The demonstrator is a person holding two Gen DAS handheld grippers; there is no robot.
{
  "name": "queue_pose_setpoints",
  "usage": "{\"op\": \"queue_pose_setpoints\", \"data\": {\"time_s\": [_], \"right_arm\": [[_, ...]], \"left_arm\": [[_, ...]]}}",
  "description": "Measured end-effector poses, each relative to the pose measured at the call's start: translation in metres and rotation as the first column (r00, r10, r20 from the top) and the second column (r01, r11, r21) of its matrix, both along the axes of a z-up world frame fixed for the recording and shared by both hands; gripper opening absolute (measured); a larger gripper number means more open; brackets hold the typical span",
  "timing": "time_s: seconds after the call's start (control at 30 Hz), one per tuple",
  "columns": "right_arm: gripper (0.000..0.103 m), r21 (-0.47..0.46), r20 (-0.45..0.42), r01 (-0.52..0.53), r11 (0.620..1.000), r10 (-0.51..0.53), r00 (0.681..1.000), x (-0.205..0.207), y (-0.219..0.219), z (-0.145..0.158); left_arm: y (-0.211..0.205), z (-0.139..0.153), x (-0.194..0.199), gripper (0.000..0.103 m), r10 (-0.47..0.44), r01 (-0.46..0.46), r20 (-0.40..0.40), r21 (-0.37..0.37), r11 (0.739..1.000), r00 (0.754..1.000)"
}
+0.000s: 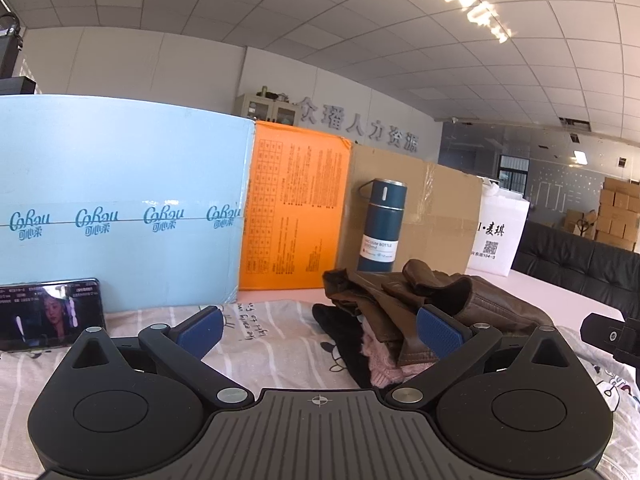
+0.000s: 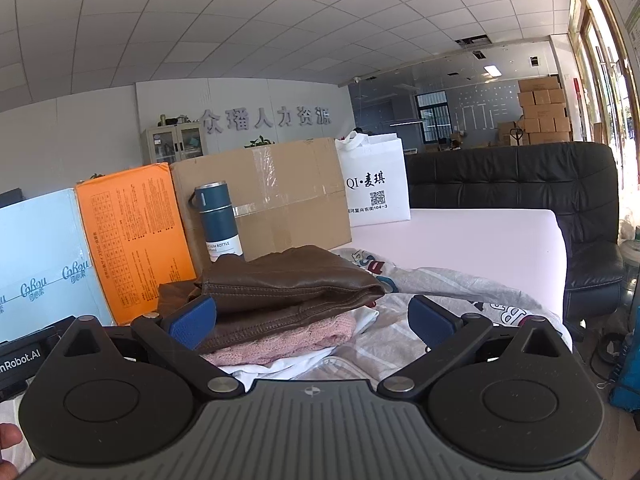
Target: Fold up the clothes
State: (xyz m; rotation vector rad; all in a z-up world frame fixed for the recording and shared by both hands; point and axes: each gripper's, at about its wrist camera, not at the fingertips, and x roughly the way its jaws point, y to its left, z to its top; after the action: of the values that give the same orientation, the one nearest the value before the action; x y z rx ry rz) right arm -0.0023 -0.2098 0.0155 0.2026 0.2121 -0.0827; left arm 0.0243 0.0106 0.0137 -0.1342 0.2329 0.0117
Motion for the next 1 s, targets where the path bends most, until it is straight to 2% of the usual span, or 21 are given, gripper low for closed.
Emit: {"op": "queue_pose_setpoints", "data": {"time_s": [0.23, 1.0], "right_arm": [[0.103, 0.032, -0.015, -0.031, 0.999, 0.031, 0.999, 0.007, -0.002, -0.007], [0.103, 0.043, -0.025, -0.055, 0.998, 0.056, 0.998, 0.007, 0.000, -0.010]], "left_arm": [[-0.010, -0.004, -0.003, 0.103, -0.058, 0.059, -0.022, 0.041, 0.997, 0.998], [-0.013, -0.005, 0.000, 0.103, -0.070, 0.071, -0.034, 0.046, 0.996, 0.997]]}}
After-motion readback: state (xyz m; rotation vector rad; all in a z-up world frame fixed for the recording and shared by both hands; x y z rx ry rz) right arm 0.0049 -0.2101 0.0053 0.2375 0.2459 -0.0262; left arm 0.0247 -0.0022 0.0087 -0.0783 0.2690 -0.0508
